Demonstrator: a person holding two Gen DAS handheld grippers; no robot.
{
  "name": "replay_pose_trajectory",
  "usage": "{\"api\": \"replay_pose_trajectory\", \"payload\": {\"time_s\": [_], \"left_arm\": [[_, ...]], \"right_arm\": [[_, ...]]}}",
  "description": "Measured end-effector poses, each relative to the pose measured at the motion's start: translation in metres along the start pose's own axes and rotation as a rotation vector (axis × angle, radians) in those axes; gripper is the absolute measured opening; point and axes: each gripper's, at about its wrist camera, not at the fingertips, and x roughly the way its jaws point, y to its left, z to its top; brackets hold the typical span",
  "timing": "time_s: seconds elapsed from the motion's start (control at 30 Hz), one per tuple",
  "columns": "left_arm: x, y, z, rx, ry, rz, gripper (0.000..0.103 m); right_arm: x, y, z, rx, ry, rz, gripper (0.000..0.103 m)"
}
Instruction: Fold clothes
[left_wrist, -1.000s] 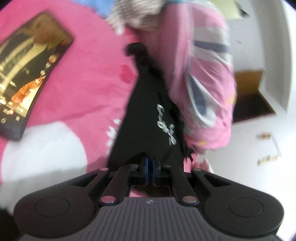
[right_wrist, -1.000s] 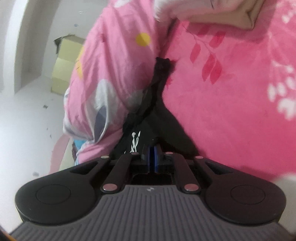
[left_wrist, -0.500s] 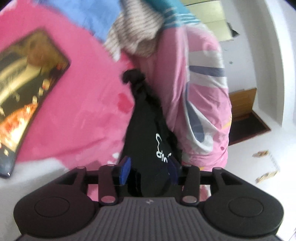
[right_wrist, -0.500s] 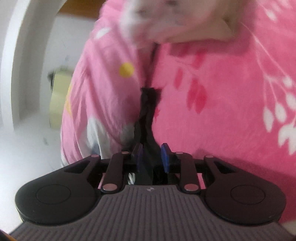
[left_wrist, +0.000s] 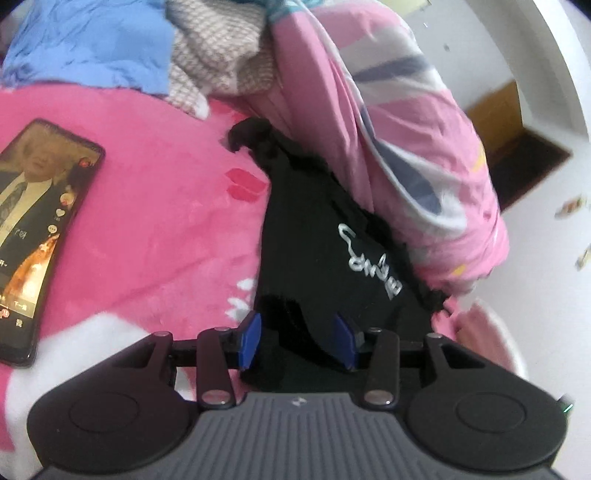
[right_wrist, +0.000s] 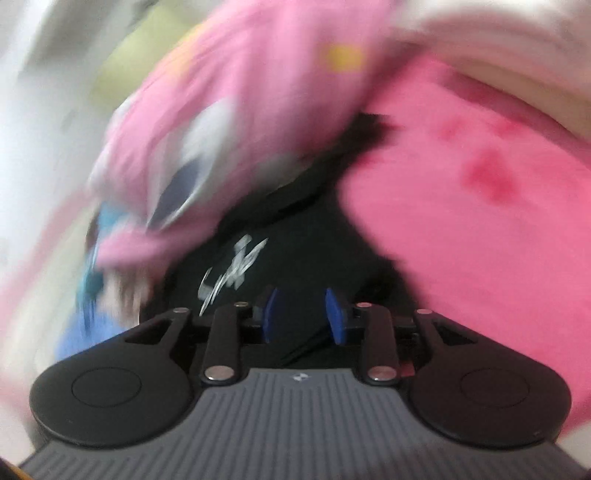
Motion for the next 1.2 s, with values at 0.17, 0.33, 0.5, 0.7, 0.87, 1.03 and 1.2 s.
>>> {"api": "replay_pose_trajectory", "payload": {"time_s": [0.17, 0.33, 0.5, 0.7, 0.87, 1.03, 1.2], "left_arm": [[0.004, 0.006, 0.008, -0.056, 0.045, -0.011, 0.043], [0.013, 0.008, 0.012, -0.097, 0.09, -0.013, 0.042], [0.019, 0.008, 0.016, -0.109, 0.127, -0.015, 0.043], [0.024, 0.014, 0.016, -0.143, 0.141, -0.022, 0.039], [0.024, 0.02, 0.018, -0.168, 0.146, -0.022, 0.034], [0.025, 0.022, 0.02, -0.185, 0.154, -0.02, 0.034], [0.031, 0.025, 0.021, -0.196, 0.164, 0.001, 0.031]], "right_arm": [[-0.005, -0.036, 0.014, 0.162, 0.03, -0.052, 0.03], [0.011, -0.039, 0.021, 0.214, 0.098, -0.049, 0.03], [0.026, -0.039, 0.029, 0.23, 0.172, -0.08, 0.03], [0.038, -0.042, 0.035, 0.237, 0.21, -0.105, 0.03], [0.043, -0.045, 0.036, 0.235, 0.221, -0.108, 0.018], [0.043, -0.044, 0.034, 0.21, 0.219, -0.103, 0.01], [0.043, -0.041, 0.033, 0.188, 0.213, -0.103, 0.008]]}}
